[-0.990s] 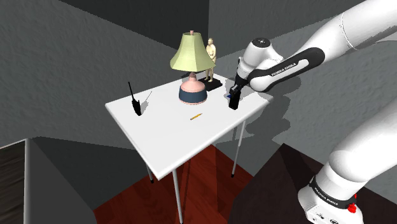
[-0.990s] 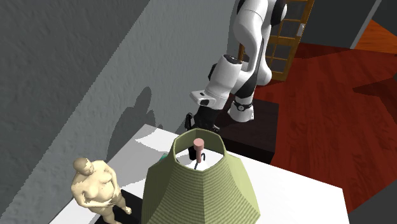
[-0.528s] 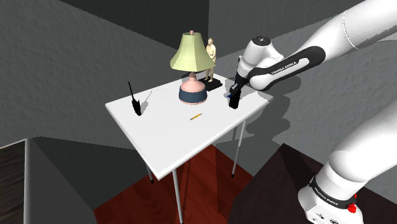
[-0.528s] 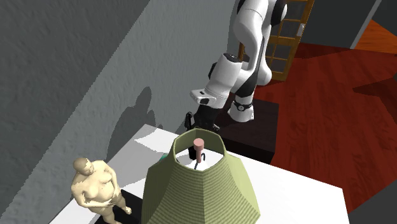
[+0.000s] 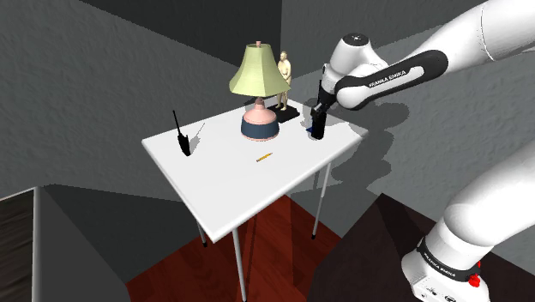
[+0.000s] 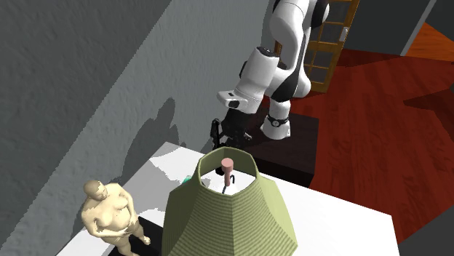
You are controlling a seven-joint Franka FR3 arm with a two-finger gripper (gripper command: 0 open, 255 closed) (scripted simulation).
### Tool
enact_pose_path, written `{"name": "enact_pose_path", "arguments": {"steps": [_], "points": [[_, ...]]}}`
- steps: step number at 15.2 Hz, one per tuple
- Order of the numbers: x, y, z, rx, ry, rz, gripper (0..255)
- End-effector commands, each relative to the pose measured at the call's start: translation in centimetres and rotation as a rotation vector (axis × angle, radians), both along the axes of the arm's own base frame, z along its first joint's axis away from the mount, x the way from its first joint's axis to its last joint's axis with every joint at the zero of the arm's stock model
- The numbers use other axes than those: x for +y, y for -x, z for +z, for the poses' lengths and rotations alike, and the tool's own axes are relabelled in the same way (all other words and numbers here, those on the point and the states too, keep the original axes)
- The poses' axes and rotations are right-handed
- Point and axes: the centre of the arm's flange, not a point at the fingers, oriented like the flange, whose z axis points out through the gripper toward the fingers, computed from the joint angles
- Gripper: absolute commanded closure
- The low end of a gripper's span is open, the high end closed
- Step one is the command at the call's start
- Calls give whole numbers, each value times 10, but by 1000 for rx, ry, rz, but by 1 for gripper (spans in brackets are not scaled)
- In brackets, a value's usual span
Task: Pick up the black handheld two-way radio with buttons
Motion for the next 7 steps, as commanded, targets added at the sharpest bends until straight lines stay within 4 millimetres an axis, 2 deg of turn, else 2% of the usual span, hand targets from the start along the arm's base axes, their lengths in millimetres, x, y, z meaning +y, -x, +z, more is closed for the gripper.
{"name": "enact_pose_path", "arguments": {"steps": [1,5,7], "points": [[0,0,12,0,0,0,255],[0,0,33,0,0,0,255],[0,0,34,0,0,0,255]]}}
